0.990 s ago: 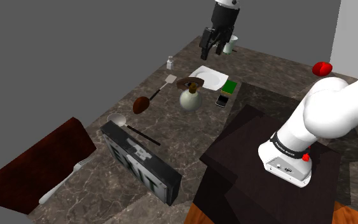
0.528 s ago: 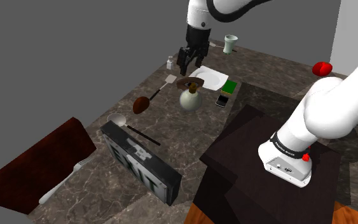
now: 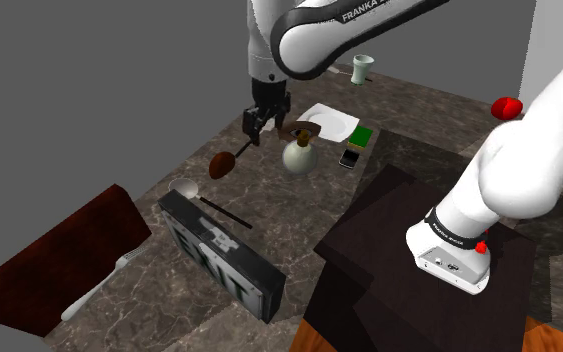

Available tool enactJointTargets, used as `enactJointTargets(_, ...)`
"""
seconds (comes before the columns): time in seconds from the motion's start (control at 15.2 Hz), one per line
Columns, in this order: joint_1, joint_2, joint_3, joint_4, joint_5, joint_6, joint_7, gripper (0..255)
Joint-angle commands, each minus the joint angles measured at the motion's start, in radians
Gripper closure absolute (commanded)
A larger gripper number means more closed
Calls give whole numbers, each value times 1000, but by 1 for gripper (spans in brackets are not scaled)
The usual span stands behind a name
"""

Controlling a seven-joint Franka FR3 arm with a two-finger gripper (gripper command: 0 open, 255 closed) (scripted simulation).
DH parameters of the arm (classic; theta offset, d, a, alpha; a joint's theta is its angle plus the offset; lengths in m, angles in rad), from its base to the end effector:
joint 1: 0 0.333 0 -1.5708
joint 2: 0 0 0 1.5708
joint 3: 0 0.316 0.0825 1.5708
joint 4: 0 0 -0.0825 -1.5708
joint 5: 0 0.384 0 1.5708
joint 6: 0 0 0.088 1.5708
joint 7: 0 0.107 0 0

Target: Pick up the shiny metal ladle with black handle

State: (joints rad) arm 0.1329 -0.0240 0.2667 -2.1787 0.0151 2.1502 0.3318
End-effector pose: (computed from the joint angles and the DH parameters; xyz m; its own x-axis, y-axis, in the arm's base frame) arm 0.4863 0.2065 0.4002 0.9982 0.0594 -0.0071 0.0594 -0.9982 -0.0042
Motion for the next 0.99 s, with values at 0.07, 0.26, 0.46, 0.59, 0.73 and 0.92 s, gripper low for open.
enactJointTargets(0.07, 18, 115, 17, 63, -51, 28, 38, 0)
enactJointTargets(0.26, 45, 233, 26, 141, -105, 43, 79, 0)
enactJointTargets(0.46, 80, 352, 25, 228, -157, 46, 115, 0)
enactJointTargets(0.59, 106, 431, 21, 293, -188, 43, 135, 0)
enactJointTargets(0.73, 134, 511, 16, 362, -217, 36, 150, 0)
enactJointTargets(0.92, 177, 631, 5, 476, -252, 18, 166, 0)
